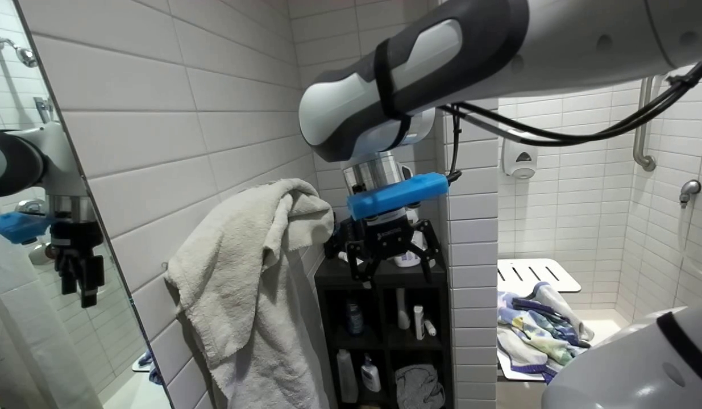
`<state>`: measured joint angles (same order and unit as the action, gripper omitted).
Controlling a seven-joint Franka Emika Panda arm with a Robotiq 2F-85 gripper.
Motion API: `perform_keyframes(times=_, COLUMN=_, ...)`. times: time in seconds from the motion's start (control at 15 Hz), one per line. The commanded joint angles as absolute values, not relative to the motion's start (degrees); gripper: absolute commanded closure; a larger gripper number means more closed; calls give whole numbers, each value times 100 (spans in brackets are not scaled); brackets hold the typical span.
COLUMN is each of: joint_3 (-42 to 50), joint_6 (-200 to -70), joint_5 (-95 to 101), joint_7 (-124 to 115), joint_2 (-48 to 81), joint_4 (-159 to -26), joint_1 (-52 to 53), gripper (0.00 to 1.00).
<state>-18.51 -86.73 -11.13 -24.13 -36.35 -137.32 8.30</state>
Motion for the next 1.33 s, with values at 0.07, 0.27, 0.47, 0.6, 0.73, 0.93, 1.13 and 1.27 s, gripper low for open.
perform_keyframes(times=0.07, joint_3=-1844, joint_6=-8666, joint_5=-1108, joint_7=-2416, joint_2=-3631, joint_4=-13725, joint_1=836, gripper=0)
perform_keyframes(times=0.27, joint_3=-1844, joint_6=-8666, joint_5=-1108, joint_7=-2416, joint_2=-3631, joint_4=-13725, joint_1=836, gripper=0)
perform_keyframes(times=0.47, joint_3=-1844, joint_6=-8666, joint_5=-1108, joint_7=-2416, joint_2=-3631, joint_4=-13725, joint_1=836, gripper=0)
perform_keyframes(times=0.6, joint_3=-1844, joint_6=-8666, joint_5=-1108, joint_7=-2416, joint_2=-3631, joint_4=-13725, joint_1=836, gripper=0)
perform_keyframes(times=0.73, joint_3=-1844, joint_6=-8666, joint_5=-1108, joint_7=-2416, joint_2=-3631, joint_4=-13725, joint_1=836, gripper=0)
perform_keyframes(times=0.93, joint_3=-1844, joint_6=-8666, joint_5=-1108, joint_7=-2415, joint_2=-3631, joint_4=-13725, joint_1=836, gripper=0)
perform_keyframes(times=1.13, joint_3=-1911, joint_6=-8853, joint_5=-1099, joint_7=-2319, joint_2=-3632, joint_4=-13762, joint_1=907, gripper=0)
perform_keyframes(times=1.27, joint_3=-1986, joint_6=-9052, joint_5=-1057, joint_7=-2206, joint_2=-3635, joint_4=-13776, joint_1=978, gripper=0)
